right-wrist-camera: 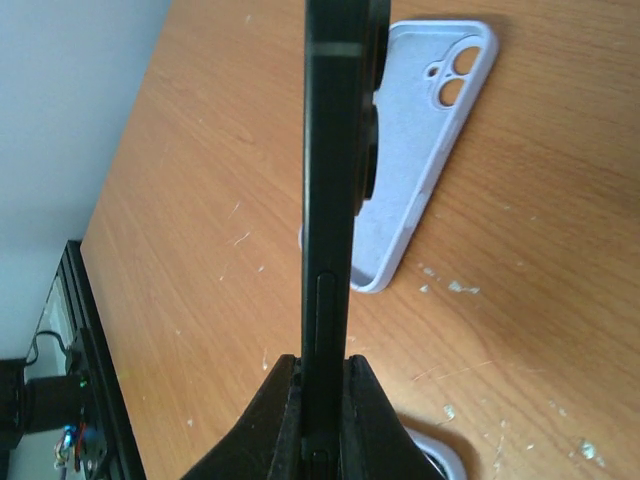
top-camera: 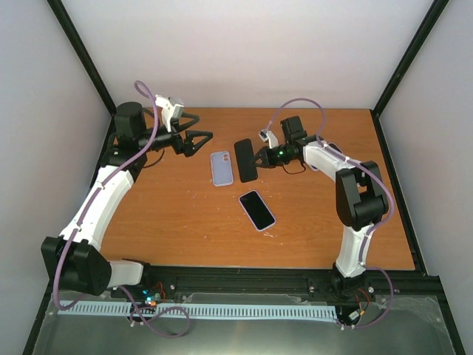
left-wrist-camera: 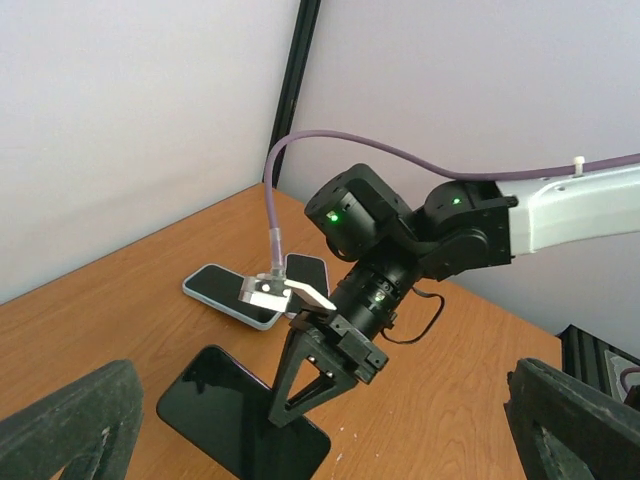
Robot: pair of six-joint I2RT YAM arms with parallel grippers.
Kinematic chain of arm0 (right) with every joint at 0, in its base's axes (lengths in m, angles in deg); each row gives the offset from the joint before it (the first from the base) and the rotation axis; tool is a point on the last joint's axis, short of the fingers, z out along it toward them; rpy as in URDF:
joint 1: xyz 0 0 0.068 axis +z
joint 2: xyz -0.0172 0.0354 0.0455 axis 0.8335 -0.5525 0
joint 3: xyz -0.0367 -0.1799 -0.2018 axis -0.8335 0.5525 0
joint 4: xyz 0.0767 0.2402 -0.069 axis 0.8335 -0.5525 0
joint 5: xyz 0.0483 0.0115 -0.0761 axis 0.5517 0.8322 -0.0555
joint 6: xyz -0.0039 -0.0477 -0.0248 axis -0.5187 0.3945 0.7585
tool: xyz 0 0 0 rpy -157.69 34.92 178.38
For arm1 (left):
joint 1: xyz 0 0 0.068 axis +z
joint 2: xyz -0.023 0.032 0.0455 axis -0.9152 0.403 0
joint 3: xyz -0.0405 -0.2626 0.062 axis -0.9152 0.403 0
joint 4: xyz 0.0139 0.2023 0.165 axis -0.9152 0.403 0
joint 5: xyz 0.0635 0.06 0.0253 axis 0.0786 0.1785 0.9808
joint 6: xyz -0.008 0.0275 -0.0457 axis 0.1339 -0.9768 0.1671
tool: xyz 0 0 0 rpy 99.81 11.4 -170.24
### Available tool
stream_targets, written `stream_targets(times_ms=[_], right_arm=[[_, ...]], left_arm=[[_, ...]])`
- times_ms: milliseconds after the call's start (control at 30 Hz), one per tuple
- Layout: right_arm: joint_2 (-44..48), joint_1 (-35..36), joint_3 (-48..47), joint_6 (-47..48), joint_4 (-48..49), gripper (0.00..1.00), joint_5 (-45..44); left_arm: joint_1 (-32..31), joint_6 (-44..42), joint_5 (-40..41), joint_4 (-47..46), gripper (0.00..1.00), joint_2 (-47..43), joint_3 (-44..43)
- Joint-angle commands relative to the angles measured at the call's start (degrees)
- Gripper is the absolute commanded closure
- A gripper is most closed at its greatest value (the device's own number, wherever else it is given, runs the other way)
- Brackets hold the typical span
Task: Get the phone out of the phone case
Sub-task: Place the phone at the center of the board.
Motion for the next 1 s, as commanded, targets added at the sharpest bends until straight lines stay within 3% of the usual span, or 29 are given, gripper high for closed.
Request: stream_targets(times_ms=[0, 533, 967], right_arm=[[-3.2, -1.8, -3.4, -3.72, 4.28, 0.97, 2.89], [-13.86, -2.61, -6.08, -8.51, 11.09, 0.97, 4.61], [-18.99, -2.91, -2.59, -20.95, 20.98, 0.97, 9.39]], left_arm=[[0.39, 0.84, 1.28, -1.44, 0.0, -1.2, 0.03], [1.1, 2.41, 0.67, -2.92, 0.0, -0.29, 0.88], [1.1, 3.25, 0.56, -3.8, 0.0, 1.22, 0.88]])
